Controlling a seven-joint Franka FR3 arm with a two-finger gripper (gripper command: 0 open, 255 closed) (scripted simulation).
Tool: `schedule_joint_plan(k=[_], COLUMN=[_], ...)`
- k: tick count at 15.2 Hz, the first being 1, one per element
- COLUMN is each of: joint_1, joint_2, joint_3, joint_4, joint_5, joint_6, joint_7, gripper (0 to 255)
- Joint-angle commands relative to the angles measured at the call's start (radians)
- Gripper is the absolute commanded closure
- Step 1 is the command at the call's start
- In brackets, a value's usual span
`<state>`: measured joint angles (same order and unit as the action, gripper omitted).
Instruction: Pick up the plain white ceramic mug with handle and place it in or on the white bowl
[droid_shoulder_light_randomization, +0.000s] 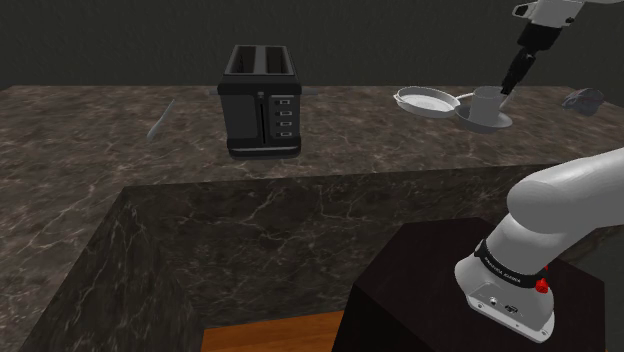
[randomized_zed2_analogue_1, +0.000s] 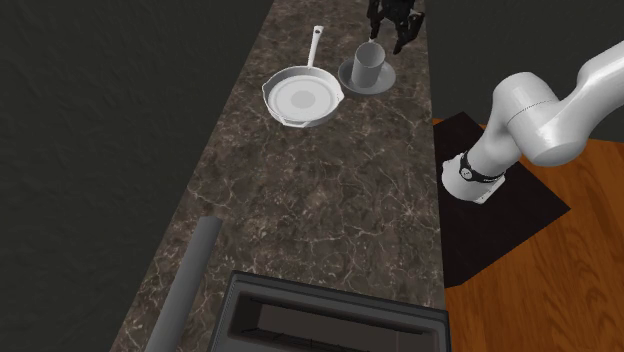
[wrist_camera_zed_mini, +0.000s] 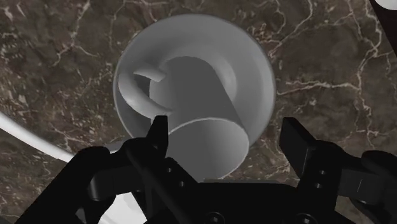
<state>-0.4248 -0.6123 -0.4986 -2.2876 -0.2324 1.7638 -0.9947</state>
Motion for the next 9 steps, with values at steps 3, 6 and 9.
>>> schedule_joint_plan(k=[3,6,9], joint_1=[0.0,0.007,0.008], joint_2=[0.0,0.007,0.01], joint_3=[0.0,0.016,0.019], joint_4=[0.0,0.104,0.133], joint_5=[0.0,0.014,0.017], joint_6=[0.0,-0.098,-0.123], joint_7=[0.0,-0.005,-0.007], gripper=[0,0,0])
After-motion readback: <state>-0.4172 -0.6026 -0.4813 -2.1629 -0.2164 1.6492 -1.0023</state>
